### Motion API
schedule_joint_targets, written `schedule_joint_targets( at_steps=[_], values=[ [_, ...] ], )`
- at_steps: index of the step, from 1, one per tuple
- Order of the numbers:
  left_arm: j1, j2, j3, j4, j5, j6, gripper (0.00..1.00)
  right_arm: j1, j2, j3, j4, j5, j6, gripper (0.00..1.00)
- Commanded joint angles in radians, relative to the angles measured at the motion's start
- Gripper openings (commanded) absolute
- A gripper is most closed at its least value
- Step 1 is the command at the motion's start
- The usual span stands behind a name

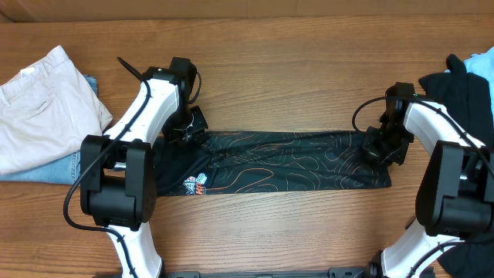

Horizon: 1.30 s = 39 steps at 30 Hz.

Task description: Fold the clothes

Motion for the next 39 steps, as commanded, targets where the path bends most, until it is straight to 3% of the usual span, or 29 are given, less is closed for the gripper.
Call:
schedule_joint_targets(
  at_steps=[1,5,8,16,17,21,32,39],
  values=[
    [0.006,0.011,-0.011,0.003,-0.017,-0.003,0.21,0.0,-0.014,-0.016,0.001,-0.002,-0.002,0.2],
    [0.006,0.011,-0.019,0.002,-0.017,-0.001,0.17,0.0,-0.014,-0.016,0.0,-0.002,-0.002,0.2],
    [0.006,0.011,-0.025,0.003,-0.018,-0.001,0.3,0.0,-0.014,-0.016,0.0,-0.002,-0.002,0.2],
    [0.006,0.011,-0.031,0.01,-0.018,-0.001,0.35,0.0,-0.014,-0.016,0.001,-0.002,-0.002,0.2],
    [0.006,0.011,-0.033,0.01,-0.018,-0.001,0.32,0.0,-0.014,-0.016,0.001,-0.002,-0.002,0.2],
    [0.006,0.011,-0.036,0.006,-0.016,0.012,0.04,0.0,-0.014,-0.016,0.001,-0.002,-0.002,0.2],
    [-0.024,-0.056,-0.009,-0.005,0.018,0.175,0.04,0.0,-0.014,-0.016,0.002,-0.002,-0.002,0.2],
    [-0.123,-0.127,-0.009,0.003,0.02,0.254,0.04,0.0,-0.014,-0.016,0.002,-0.002,-0.002,0.2]
  ],
)
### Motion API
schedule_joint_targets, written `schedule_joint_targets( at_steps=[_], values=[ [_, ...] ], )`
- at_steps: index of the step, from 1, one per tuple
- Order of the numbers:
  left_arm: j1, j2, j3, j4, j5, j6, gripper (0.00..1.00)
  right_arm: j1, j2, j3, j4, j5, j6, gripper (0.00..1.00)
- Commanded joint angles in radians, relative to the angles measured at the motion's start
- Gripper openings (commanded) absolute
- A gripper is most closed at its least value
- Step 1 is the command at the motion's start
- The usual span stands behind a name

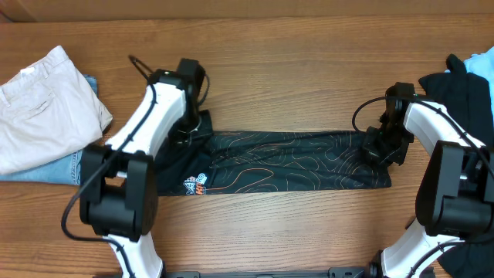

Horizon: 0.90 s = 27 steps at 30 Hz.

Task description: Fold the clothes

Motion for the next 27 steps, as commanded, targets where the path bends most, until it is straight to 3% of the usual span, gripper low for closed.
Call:
schedule_joint_targets(
  at_steps=[1,10,22,27],
  values=[
    [-0.078,-0.058,0.02,0.003,0.012,0.086,0.04,0.0,-0.014,-0.016,0.003,-0.002,-0.002,0.2],
    [-0.237,-0.057,0.02,0.006,0.003,0.167,0.04,0.0,-0.014,-0.016,0.002,-0.002,-0.002,0.2],
    [-0.257,-0.055,0.019,-0.051,0.005,0.186,0.05,0.0,-0.014,-0.016,0.003,-0.002,-0.002,0.2],
    [-0.257,-0.053,0.019,-0.049,0.011,0.193,0.19,0.0,-0.014,-0.016,0.003,-0.002,-0.002,0.2]
  ],
)
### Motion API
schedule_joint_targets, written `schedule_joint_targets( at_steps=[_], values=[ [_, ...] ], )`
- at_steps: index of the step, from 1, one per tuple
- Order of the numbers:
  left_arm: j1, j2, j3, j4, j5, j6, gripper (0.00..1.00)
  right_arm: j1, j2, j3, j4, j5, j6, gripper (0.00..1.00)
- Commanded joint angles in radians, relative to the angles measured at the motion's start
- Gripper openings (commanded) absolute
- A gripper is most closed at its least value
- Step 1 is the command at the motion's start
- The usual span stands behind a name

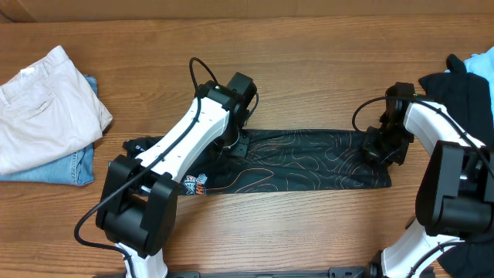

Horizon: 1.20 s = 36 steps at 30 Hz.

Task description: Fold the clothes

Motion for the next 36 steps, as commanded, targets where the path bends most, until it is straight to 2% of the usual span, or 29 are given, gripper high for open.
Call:
schedule_joint_targets(
  at_steps=[1,5,11,15,23,29,36],
  values=[
    [-0.001,-0.014,0.015,0.0,0.007,0.032,0.26,0.0,-0.014,-0.016,0.003,-0.002,-0.002,0.2],
    [0.005,-0.014,0.016,-0.005,-0.069,0.033,0.3,0.0,-0.014,-0.016,0.002,-0.002,-0.002,0.2],
    [0.053,-0.015,0.016,-0.043,-0.234,-0.083,0.29,0.0,-0.014,-0.016,0.003,-0.002,-0.002,0.2],
    [0.13,-0.015,0.016,-0.068,-0.29,-0.149,0.29,0.0,-0.014,-0.016,0.003,-0.002,-0.002,0.2],
    [0.344,-0.015,0.015,-0.076,-0.25,-0.154,0.35,0.0,-0.014,-0.016,0.0,-0.002,-0.002,0.2],
    [0.486,-0.014,-0.011,-0.061,-0.201,-0.15,0.34,0.0,-0.014,-0.016,-0.002,-0.002,-0.002,0.2],
    [0.571,-0.014,-0.143,0.058,-0.146,-0.109,0.38,0.0,-0.014,-0.016,-0.002,-0.002,-0.002,0.2]
  ],
)
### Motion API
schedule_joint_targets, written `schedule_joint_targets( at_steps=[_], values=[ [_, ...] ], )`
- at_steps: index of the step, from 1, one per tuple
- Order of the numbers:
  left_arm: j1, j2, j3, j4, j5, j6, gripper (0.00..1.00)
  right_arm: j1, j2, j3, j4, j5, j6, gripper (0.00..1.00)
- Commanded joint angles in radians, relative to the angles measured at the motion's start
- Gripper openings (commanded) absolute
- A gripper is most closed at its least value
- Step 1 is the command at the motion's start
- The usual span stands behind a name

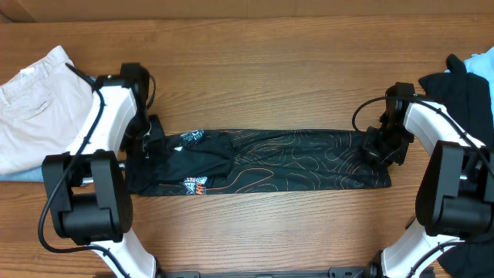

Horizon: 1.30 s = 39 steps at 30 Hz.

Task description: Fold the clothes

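Note:
A black garment (293,158) with orange contour lines lies as a long strip across the middle of the table. A small logo faces up near its left top edge and another near its lower left. My left gripper (148,143) is down on the strip's left end, seemingly shut on the cloth, with its fingers hidden under the wrist. My right gripper (377,148) sits on the top right corner and also seems shut on it.
Folded beige trousers (38,100) lie at the far left on top of blue jeans (23,176). A pile of dark clothes (467,85) with a blue piece (482,62) sits at the right edge, close to the right arm.
My left gripper has gone from the middle of the strip to its left end. The left end is now wider and squarer, and a second logo shows near the top edge. The right arm has not moved.
At the two oldest moments my left gripper was on the upper left part of the garment, and my right held the top right corner. It was then at the middle of the strip. Now it is at the far left end, with that end spread wider.

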Motion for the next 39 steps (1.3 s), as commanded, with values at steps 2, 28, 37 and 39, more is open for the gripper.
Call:
schedule_joint_targets(
  at_steps=[2,28,37,39],
  values=[
    [0.037,-0.014,-0.084,0.067,0.072,0.027,0.38,0.0,-0.014,-0.016,0.0,0.0,-0.002,0.2],
    [0.132,-0.014,-0.114,0.356,-0.007,0.023,0.05,0.0,-0.014,-0.016,-0.003,0.0,-0.002,0.2],
    [0.13,-0.014,-0.114,0.364,0.012,0.028,0.24,0.0,-0.014,-0.016,-0.004,0.0,-0.002,0.2],
    [0.13,-0.014,-0.114,0.359,0.012,0.028,0.25,0.0,-0.014,-0.016,-0.004,0.0,-0.002,0.2]
  ],
)
